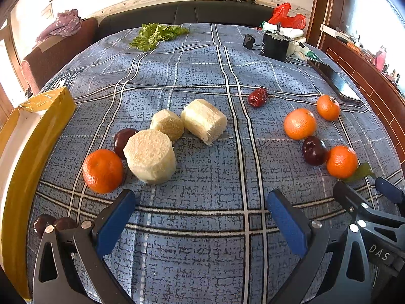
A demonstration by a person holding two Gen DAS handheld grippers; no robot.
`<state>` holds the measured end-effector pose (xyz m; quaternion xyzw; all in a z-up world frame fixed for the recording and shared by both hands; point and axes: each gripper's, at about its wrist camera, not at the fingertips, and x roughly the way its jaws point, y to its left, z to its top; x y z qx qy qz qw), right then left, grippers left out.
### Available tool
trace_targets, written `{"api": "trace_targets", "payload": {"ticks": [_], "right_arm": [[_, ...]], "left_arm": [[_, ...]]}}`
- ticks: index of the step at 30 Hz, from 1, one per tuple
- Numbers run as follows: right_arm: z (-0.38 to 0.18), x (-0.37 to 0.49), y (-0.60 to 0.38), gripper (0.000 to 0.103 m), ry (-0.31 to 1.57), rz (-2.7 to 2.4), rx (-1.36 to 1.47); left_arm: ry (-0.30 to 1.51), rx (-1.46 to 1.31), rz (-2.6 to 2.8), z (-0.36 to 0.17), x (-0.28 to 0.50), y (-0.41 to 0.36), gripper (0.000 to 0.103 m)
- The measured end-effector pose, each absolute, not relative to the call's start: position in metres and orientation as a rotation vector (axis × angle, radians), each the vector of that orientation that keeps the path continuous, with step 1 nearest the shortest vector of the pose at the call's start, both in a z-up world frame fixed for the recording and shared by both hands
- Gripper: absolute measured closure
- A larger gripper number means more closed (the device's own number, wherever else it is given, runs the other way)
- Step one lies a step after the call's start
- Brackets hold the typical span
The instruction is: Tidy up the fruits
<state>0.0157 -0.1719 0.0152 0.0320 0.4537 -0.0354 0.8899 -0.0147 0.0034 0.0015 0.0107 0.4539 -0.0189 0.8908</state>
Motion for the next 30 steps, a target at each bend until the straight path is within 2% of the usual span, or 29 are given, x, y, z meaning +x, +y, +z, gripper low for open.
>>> {"api": "trace_targets", "payload": {"ticks": [30], "right_arm": [[0.0168,0.0142,-0.1716,0.000,0.943,-0.074,0.068]], "left_arm": [[0.943,0.022,-0.040,0.0015,-0.0158,0.0036,0.000]]}}
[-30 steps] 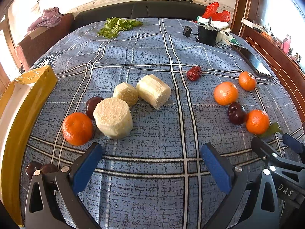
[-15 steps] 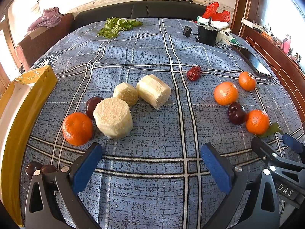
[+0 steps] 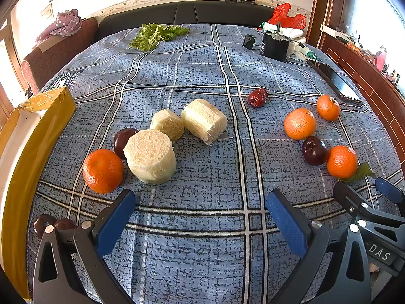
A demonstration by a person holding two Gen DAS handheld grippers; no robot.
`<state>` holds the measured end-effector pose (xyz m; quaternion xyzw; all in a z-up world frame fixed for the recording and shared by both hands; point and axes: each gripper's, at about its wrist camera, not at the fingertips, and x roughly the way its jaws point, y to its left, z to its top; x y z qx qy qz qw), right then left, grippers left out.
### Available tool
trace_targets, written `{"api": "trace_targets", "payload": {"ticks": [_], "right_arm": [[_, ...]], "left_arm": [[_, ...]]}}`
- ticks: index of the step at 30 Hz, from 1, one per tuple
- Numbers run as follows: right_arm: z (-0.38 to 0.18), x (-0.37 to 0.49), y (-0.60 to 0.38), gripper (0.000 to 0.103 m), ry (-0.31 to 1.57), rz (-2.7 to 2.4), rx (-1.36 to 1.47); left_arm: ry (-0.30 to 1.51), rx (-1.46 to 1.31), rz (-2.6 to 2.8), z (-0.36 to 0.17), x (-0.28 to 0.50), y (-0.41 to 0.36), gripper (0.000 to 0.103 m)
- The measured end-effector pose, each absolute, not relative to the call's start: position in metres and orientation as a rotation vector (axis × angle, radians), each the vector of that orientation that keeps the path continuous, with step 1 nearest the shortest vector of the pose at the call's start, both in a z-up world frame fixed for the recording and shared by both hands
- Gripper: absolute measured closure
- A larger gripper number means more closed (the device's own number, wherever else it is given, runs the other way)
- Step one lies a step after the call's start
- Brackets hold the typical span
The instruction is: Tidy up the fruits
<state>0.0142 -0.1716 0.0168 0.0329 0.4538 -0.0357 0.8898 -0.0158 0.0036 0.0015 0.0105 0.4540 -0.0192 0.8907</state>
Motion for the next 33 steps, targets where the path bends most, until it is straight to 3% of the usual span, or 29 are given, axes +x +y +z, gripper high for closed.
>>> {"api": "trace_targets", "payload": {"ticks": [30,33], "right_arm": [[0.016,0.016,-0.172,0.000,0.942,-0.074,0.070],[0.016,0.016,-0.172,0.000,0.942,-0.074,0.069]], "left_arm": [[0.994,0.062,-0.116,0.002,-0.004,0.000,0.000],[0.973,0.027,-0.175,0.009,-0.015,0.004,0.012]]}}
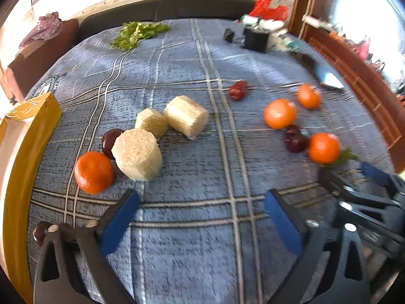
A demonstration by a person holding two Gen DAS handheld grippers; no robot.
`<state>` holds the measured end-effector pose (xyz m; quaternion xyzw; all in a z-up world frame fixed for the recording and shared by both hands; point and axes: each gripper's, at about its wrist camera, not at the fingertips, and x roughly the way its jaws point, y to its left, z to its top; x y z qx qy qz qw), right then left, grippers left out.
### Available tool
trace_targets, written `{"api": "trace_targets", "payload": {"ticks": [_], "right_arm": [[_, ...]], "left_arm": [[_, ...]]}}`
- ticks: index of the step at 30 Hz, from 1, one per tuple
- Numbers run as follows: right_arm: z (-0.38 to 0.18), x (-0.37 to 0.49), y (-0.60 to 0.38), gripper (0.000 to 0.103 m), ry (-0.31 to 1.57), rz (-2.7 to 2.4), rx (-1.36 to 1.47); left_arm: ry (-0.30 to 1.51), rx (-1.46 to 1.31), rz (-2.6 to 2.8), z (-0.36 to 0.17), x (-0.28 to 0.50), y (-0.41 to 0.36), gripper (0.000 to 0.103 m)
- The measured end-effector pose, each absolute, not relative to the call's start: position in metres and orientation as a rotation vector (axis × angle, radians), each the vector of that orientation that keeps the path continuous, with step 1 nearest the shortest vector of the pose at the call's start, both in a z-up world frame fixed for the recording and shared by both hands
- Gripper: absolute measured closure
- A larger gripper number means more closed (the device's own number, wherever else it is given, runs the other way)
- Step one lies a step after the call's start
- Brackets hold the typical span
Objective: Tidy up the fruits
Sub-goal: 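Grasp an orange near the white cakes with the left tool while the right tool grasps the leafy orange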
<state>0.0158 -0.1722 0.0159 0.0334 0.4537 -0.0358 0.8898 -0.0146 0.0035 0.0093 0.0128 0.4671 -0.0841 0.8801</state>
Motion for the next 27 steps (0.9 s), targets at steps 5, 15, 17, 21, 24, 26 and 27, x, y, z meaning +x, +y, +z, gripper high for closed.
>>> {"api": "trace_targets", "payload": {"ticks": [5,15,17,21,24,26,27], "right_arm": [[0.016,0.016,-0.172,0.000,0.942,-0.074,0.070],[0.015,0.018,-0.172,0.000,0.965,-0.069,0.064],[0.016,0.020,-0.172,0.000,0.996,-0.072,0.067],[0.017,0.015,-0.168,0.000,1.050,-0.087,0.074],[0.017,0.008,-0.166,0.000,1.044,-0.083,0.067],[0.019,0.005,-0.168,0.002,1.063,-0.094,0.060],[0.022,0.002,-0.168,0.005,1.069,-0.113,0.051]], "left_arm": [[0.847,-0.087,-0.264,0.053,-0.049,0.025,0.016],[0.765,-0.267,-0.184,0.120,-0.120,0.133,0.016],[0.693,-0.300,-0.177,0.142,-0.139,0.157,0.013],[0.630,-0.290,-0.154,0.158,-0.162,0.182,0.011],[0.607,-0.336,-0.132,0.154,-0.169,0.198,0.012],[0.626,-0.337,-0.115,0.149,-0.167,0.202,0.012],[0.640,-0.337,-0.118,0.145,-0.164,0.202,0.014]]}}
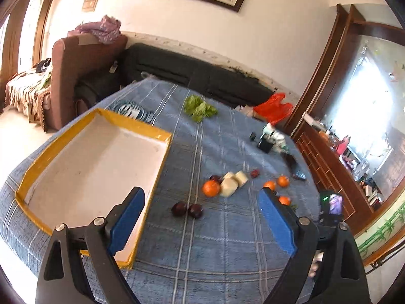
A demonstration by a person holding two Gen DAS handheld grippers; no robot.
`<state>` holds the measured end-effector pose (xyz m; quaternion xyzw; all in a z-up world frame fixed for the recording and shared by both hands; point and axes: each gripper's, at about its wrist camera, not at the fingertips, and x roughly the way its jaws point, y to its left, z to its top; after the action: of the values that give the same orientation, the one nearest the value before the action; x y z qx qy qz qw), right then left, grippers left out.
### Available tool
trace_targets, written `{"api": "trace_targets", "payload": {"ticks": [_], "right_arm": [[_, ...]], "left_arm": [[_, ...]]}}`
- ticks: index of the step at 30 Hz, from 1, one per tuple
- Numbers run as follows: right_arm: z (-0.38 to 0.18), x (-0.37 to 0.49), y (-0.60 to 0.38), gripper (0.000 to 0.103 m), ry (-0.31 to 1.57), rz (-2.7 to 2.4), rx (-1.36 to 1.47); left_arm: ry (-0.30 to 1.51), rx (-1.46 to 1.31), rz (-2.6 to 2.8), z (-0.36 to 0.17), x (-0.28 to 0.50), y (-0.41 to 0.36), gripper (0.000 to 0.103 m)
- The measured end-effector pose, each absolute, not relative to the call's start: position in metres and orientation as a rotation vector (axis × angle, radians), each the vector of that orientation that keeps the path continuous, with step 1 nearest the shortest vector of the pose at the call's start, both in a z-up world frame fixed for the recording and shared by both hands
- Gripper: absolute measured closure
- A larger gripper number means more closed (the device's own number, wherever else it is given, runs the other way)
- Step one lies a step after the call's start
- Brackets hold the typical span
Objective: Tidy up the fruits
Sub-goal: 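Grasp an orange near the white cakes with the left tool while the right tool grasps the leafy orange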
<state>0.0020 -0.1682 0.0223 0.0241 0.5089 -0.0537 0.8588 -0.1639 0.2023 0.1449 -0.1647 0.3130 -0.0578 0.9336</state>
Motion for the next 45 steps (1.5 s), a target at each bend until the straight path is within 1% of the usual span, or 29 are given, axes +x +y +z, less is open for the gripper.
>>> {"api": "trace_targets", "payload": {"ticks": [1,2,6,9,10,11,12,13,14,19,25,27,28,31,39,41,42,45], "right_arm": [[0.026,0.000,-0.168,0.010,1.062,-0.119,0.046],[0.035,-0.007,-0.168,0.011,1.030,-0.107,0.051],[0.062,-0.023,-0.164,0.011,0.889,-0.053,0.068],[0.068,-0.020,-0.164,0.011,0.856,-0.018,0.088],[0.067,-0.019,-0.165,0.013,0.853,-0.011,0.099],[0.066,-0.015,-0.166,0.021,0.854,-0.004,0.116],[0.063,-0.010,-0.168,0.025,0.866,0.016,0.150],[0.060,-0.006,-0.169,0.031,0.878,0.038,0.180],[0.057,-0.002,-0.170,0.034,0.887,0.062,0.216],[0.051,0.007,-0.157,0.034,0.851,0.097,0.230],[0.038,0.016,-0.148,0.035,0.853,0.119,0.230],[0.034,0.016,-0.149,0.042,0.851,0.133,0.246],[0.034,0.016,-0.151,0.048,0.849,0.146,0.261],[0.032,0.014,-0.155,0.055,0.841,0.160,0.293],[0.032,0.013,-0.157,0.057,0.843,0.184,0.317],[0.031,0.014,-0.155,0.057,0.849,0.191,0.309],[0.031,0.014,-0.153,0.057,0.853,0.192,0.303],[0.031,0.015,-0.152,0.057,0.858,0.196,0.297]], "left_arm": [[0.650,-0.344,-0.124,0.142,-0.162,0.204,0.015],[0.653,-0.350,-0.124,0.139,-0.163,0.208,0.015],[0.678,-0.378,-0.120,0.126,-0.156,0.213,0.015],[0.721,-0.415,-0.140,0.115,-0.149,0.214,0.016],[0.727,-0.427,-0.150,0.112,-0.148,0.215,0.023],[0.734,-0.437,-0.161,0.109,-0.146,0.215,0.028],[0.747,-0.442,-0.170,0.105,-0.142,0.215,0.037],[0.755,-0.444,-0.176,0.103,-0.140,0.214,0.046],[0.765,-0.446,-0.185,0.100,-0.136,0.212,0.049],[0.795,-0.375,-0.196,0.092,-0.116,0.192,0.050],[0.871,-0.205,-0.214,0.075,-0.079,0.152,0.050],[0.903,-0.177,-0.219,0.065,-0.064,0.146,0.051],[0.912,-0.172,-0.218,0.062,-0.058,0.144,0.051],[0.923,-0.140,-0.215,0.055,-0.038,0.137,0.051],[0.999,-0.039,-0.250,0.030,0.001,0.114,0.052],[1.013,-0.024,-0.260,0.025,0.006,0.111,0.059],[1.020,-0.019,-0.258,0.023,0.008,0.110,0.069],[1.014,-0.030,-0.261,0.021,0.007,0.111,0.070]]}}
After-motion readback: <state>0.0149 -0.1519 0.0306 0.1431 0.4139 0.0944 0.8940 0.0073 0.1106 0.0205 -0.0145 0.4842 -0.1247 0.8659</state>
